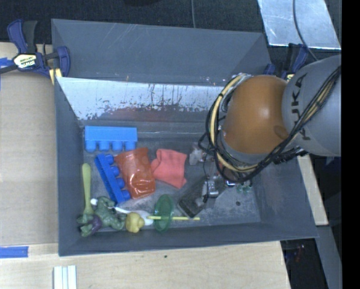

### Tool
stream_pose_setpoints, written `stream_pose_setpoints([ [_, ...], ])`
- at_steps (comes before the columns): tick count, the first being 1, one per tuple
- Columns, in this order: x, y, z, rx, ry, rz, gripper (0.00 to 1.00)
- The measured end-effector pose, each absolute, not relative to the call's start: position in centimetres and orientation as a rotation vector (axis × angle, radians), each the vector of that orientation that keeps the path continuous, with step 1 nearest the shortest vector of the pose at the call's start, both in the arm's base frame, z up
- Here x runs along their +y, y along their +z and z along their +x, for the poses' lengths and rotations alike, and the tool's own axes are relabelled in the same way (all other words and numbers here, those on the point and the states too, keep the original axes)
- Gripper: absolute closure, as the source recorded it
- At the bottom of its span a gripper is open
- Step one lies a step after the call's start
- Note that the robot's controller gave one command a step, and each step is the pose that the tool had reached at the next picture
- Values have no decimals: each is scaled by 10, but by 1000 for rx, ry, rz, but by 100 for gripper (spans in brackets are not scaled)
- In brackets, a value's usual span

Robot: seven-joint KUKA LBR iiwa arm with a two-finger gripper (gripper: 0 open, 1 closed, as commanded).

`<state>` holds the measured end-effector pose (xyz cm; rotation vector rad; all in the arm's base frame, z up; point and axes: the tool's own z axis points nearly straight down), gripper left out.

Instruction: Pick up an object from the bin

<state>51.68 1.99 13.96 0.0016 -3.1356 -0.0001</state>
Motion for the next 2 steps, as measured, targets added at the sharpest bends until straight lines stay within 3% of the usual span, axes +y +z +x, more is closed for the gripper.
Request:
stream_pose_setpoints([
  [1, 20, 143, 518, -3141, 0, 1, 0],
  [2, 34, 113, 551, -3146, 0, 104, 0],
])
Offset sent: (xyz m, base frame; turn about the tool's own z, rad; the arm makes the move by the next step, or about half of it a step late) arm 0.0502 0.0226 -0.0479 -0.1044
